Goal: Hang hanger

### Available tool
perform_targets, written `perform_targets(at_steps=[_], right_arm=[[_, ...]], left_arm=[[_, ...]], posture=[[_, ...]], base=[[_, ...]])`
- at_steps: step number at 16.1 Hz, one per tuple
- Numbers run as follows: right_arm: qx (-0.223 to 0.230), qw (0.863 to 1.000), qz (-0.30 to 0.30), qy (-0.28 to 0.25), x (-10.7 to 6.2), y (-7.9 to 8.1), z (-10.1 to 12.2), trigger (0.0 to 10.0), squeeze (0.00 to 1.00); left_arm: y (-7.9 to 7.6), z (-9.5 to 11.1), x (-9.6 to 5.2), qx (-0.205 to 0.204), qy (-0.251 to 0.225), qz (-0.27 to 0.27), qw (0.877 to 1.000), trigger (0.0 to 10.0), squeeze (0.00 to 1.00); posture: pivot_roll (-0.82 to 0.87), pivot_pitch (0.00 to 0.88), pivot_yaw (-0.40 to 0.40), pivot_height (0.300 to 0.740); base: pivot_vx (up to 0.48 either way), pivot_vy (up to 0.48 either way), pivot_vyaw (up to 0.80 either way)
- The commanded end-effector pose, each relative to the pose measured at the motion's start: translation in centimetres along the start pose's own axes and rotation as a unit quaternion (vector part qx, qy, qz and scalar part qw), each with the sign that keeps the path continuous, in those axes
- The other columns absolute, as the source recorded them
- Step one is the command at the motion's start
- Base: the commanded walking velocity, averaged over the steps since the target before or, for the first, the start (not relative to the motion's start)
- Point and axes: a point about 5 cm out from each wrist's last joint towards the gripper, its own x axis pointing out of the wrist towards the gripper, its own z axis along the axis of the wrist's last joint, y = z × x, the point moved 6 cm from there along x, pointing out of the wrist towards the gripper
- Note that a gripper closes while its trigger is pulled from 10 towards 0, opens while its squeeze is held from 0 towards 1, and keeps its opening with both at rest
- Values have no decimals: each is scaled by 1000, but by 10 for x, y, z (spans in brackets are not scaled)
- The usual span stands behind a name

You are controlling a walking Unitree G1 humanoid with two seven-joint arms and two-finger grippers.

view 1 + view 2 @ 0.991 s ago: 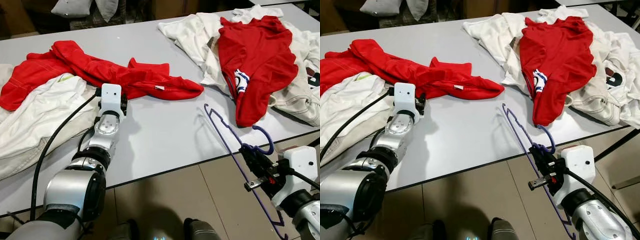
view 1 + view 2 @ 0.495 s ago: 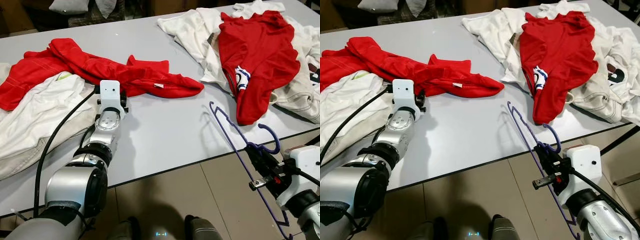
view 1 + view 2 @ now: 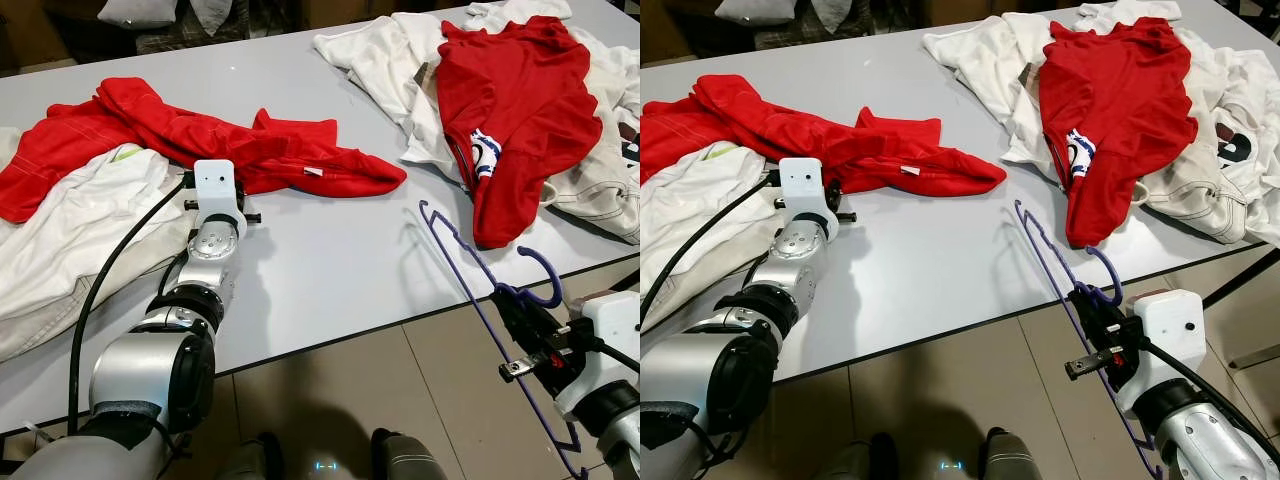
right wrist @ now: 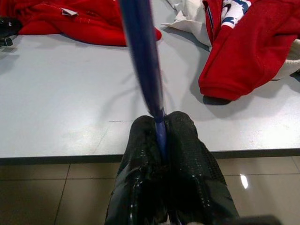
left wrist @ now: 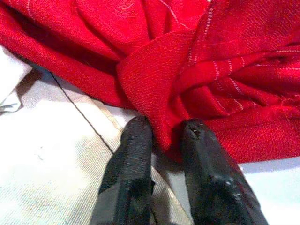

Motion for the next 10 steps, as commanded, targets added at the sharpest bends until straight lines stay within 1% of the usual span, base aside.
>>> perform_targets(at_steps=[1, 5, 10], right_arm=[[-4, 1000, -9, 0, -3, -3, 2, 10000, 0], [-5, 1000, -13, -7, 2, -4, 3, 10000, 0], [4, 1000, -22, -18, 9, -2, 3, 10000, 0]], left_arm=[[-7, -3, 0, -6, 15, -15, 1000, 0, 0], [-11, -1, 0, -30, 14, -21, 999, 0, 0], [-13, 6, 2, -45, 5, -30, 999, 0, 0]], posture=[[-469, 181, 74, 740], [-454, 172, 90, 740], [-427, 154, 120, 740]], base=[[0, 0, 0], [0, 0, 0], [0, 0, 0]])
